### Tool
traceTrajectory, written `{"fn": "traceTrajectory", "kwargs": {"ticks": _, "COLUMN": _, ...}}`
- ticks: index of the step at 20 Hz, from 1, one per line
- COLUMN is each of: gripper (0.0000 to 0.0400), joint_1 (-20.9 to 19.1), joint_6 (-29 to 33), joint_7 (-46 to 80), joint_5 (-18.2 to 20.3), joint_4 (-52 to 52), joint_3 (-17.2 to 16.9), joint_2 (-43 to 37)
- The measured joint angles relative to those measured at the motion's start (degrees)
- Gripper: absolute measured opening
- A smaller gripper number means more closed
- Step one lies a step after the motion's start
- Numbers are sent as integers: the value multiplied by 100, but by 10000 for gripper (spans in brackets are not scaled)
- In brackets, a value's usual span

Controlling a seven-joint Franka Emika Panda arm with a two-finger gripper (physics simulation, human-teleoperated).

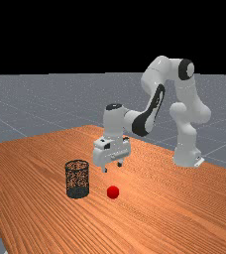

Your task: Put the ball into the container

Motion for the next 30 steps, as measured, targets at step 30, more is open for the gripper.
{"fn": "traceTrajectory", "kwargs": {"ticks": 30, "gripper": 400, "joint_1": -25, "joint_6": 344, "joint_7": -63, "joint_5": 116, "joint_4": 570, "joint_3": 65, "joint_2": 1374}}
